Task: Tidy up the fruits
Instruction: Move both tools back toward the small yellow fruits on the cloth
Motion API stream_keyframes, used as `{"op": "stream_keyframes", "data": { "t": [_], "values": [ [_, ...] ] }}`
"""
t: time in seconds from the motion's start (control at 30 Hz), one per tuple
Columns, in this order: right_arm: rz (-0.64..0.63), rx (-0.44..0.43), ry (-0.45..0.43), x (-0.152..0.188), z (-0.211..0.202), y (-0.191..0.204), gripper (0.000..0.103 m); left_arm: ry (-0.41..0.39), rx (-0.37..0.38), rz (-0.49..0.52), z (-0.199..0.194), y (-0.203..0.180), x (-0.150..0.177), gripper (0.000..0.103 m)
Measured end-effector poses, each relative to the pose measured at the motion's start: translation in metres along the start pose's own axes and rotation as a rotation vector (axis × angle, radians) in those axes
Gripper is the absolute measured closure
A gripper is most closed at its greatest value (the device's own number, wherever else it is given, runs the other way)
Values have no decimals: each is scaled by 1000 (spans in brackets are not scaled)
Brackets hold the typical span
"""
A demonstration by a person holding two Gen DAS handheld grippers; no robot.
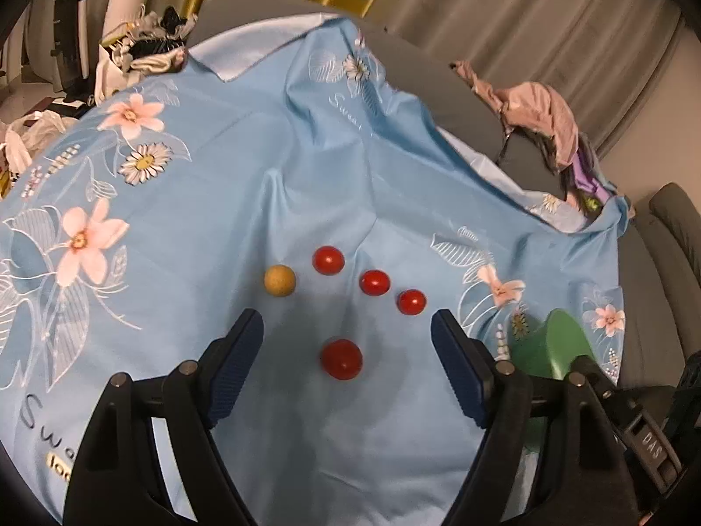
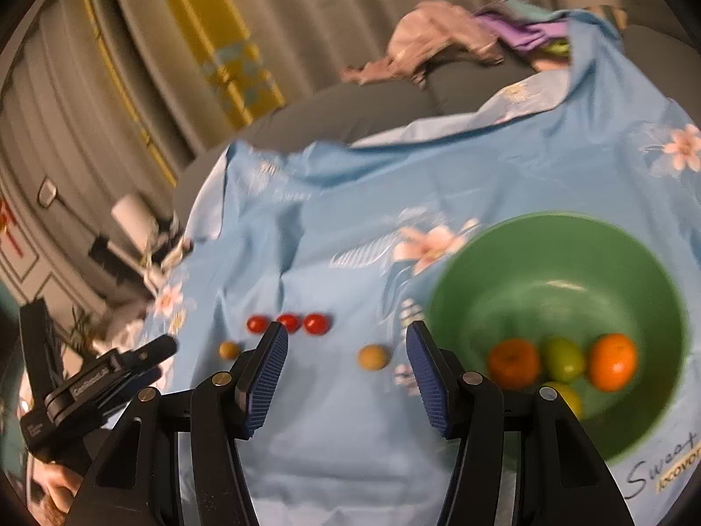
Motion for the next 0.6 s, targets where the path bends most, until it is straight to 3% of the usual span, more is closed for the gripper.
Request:
{"op": "stream_keyframes", "data": {
  "t": [0.17,0.33,0.43,0.6],
  "values": [
    [-78,33,123,13,41,24,46,17,-77,-4,26,8,-6,35],
    [-164,194,159,16,79,29,47,54,-180,48,51,16,-10,45],
    [-208,284,166,19,91,25,53,83,-185,51,64,22,-12,49],
    [-232,325,199,22,112,18,54,116,-196,35,77,30,-17,49]
  ]
}}
Point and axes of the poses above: each gripper's, at about its wrist camera, not at the fingertips, and z roughly the way its jaws point, y to its left, x to its underside, the point moved 2 cm from there along z, roughly the way its jaws point, and after that the axes turned 4 degrees about z, right-handed, at the moved point
